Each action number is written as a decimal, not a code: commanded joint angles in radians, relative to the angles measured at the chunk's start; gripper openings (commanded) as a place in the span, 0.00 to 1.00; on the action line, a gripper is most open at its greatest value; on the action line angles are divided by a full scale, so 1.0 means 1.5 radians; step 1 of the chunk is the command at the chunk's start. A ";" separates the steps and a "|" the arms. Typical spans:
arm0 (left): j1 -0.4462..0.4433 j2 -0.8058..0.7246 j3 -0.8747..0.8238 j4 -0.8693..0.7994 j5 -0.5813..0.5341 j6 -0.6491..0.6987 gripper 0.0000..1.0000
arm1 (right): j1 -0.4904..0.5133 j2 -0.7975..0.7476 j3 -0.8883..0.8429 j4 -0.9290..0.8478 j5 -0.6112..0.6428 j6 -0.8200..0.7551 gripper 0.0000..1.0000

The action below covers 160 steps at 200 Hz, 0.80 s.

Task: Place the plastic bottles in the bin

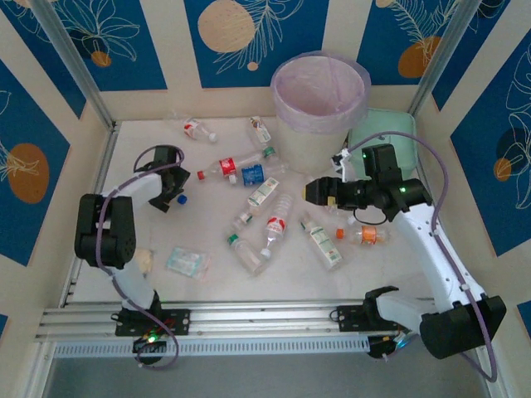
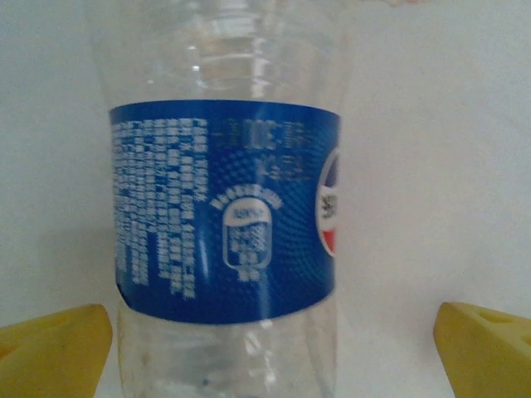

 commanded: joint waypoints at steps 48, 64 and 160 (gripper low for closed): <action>0.003 0.007 -0.057 0.019 -0.045 -0.089 0.73 | -0.023 -0.019 -0.026 -0.034 0.006 -0.019 0.85; 0.003 -0.018 -0.071 0.021 -0.056 -0.074 0.69 | -0.028 -0.021 -0.024 -0.028 -0.014 -0.012 0.85; -0.025 -0.244 -0.172 0.124 0.016 0.201 0.43 | -0.080 -0.006 -0.039 0.192 -0.273 0.154 0.84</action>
